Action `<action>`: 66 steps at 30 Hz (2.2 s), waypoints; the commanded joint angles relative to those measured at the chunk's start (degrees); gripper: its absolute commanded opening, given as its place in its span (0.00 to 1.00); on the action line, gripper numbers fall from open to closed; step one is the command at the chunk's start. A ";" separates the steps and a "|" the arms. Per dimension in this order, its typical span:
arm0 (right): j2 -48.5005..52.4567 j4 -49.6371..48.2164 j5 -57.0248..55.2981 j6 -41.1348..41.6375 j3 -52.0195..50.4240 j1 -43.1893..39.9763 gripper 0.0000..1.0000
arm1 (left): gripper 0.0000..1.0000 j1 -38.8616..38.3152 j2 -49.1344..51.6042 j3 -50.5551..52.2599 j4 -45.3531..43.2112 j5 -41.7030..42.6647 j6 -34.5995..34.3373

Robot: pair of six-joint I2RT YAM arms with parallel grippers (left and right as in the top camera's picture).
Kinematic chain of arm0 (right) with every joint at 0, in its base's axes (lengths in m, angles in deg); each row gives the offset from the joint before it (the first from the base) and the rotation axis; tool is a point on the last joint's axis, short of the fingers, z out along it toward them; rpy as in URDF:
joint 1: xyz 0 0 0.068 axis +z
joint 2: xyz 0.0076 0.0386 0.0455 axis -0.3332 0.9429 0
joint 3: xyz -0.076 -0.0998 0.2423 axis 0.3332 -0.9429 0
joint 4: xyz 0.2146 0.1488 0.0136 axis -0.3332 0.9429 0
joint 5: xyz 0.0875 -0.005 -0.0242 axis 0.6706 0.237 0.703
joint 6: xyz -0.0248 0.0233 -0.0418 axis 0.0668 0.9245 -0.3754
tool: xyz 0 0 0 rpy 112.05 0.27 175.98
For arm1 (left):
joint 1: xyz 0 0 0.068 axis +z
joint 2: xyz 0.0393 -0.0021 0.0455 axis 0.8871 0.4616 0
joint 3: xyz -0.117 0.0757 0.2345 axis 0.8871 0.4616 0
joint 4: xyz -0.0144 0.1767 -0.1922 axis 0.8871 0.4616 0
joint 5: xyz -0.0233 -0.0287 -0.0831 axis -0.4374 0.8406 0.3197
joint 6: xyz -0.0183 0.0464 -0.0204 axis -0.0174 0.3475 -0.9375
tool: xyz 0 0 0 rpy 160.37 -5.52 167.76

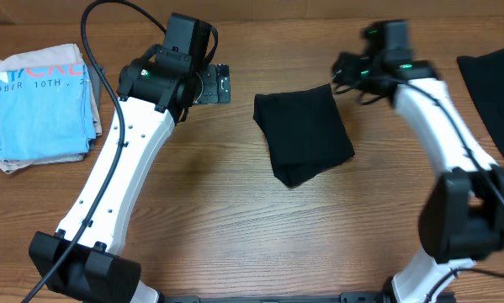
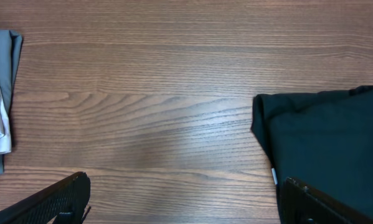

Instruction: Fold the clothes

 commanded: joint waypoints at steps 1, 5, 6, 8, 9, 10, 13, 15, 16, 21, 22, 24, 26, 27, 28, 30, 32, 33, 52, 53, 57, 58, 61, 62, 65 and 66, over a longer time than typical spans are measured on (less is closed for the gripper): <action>-1.07 4.02 -2.64 -0.33 0.81 -3.85 1.00 | 1.00 0.22 0.37 0.20 -0.22 -0.96 0.07; -1.07 9.75 -2.49 -0.33 0.55 -7.48 1.00 | 1.00 0.22 0.37 0.20 -1.44 -0.96 0.04; -1.07 10.84 -2.49 -0.33 0.55 -8.28 1.00 | 1.00 0.22 0.37 0.20 -3.58 -1.03 0.07; -1.07 11.17 -2.47 -0.33 0.55 -8.87 1.00 | 1.00 0.22 0.37 0.20 -5.49 -0.98 0.04; -1.07 11.08 -2.47 -0.33 0.55 -9.07 1.00 | 1.00 0.22 0.37 0.20 -5.88 -1.03 0.07; -1.07 11.06 -2.47 -0.33 0.55 -9.22 1.00 | 1.00 0.22 0.37 0.20 -6.36 -1.44 0.04; -1.07 11.08 -2.47 -0.33 0.55 -9.27 1.00 | 1.00 0.15 0.72 0.20 -9.84 2.89 -0.13; -1.07 11.08 -2.47 -0.35 0.55 -9.27 1.00 | 0.96 -0.11 1.44 0.20 -10.88 8.22 2.47; -1.07 11.06 -2.47 -0.33 0.55 -9.27 1.00 | 0.94 -0.33 2.05 0.20 -11.93 11.43 5.16; -1.07 11.08 -2.47 -0.33 0.55 -9.27 1.00 | 0.91 -2.25 7.15 0.20 -14.56 14.25 11.02; -1.07 11.08 -2.47 -0.33 0.55 -9.27 1.00 | 0.90 -2.78 8.59 0.20 -15.19 14.25 13.05; -1.07 11.08 -2.47 -0.33 0.55 -9.27 1.00 | 0.90 -3.96 11.58 0.20 -16.17 14.23 18.36; -1.07 11.08 -2.47 -0.33 0.55 -9.27 1.00 | 0.91 -5.46 14.67 0.20 -16.57 14.21 24.81; -1.07 11.08 -2.47 -0.33 0.55 -9.27 1.00 | 0.92 -6.16 15.91 0.20 -16.61 13.99 27.71; -1.07 11.08 -2.47 -0.33 0.55 -9.27 1.00 | 0.93 -6.86 17.14 0.20 -16.76 13.33 30.58; -1.07 11.08 -2.47 -0.35 0.55 -9.27 1.00 | 0.95 -8.20 19.61 0.20 -17.51 10.05 34.69; -1.07 11.08 -2.47 -0.33 0.55 -9.27 1.00 | 0.97 -9.11 21.97 0.20 -18.80 7.93 37.44; -1.07 11.08 -2.49 -0.33 0.55 -9.27 1.00 | 0.97 -9.40 23.06 0.20 -19.56 7.74 38.42; -1.07 11.06 -2.47 -0.33 0.55 -9.27 1.00 | 1.00 -8.55 36.61 0.20 -26.29 9.66 40.70; -1.07 11.08 -2.47 -0.33 0.55 -9.27 1.00 | 1.00 -8.41 36.74 0.20 -25.92 9.79 39.26; -1.07 11.08 -2.49 -0.33 0.55 -9.27 1.00 | 1.00 -8.41 36.57 0.15 -22.69 9.79 32.61; -1.07 11.08 -2.47 -0.33 0.55 -9.27 1.00 | 1.00 -8.46 36.57 0.13 -21.09 9.79 31.39; -1.07 11.08 -2.47 -0.33 0.55 -9.27 1.00 | 1.00 -8.52 36.57 0.13 -14.49 11.76 27.80; -1.07 11.08 -2.49 -0.33 0.55 -9.27 1.00 | 1.00 -8.52 36.57 0.13 -12.11 13.60 27.32; -1.07 11.08 -2.47 -0.33 0.55 -9.27 1.00 | 1.00 -8.55 36.57 0.13 -5.42 18.93 26.95; -1.07 11.08 -2.49 -0.35 0.55 -9.27 1.00 | 1.00 -8.68 36.57 0.13 -3.17 20.65 26.58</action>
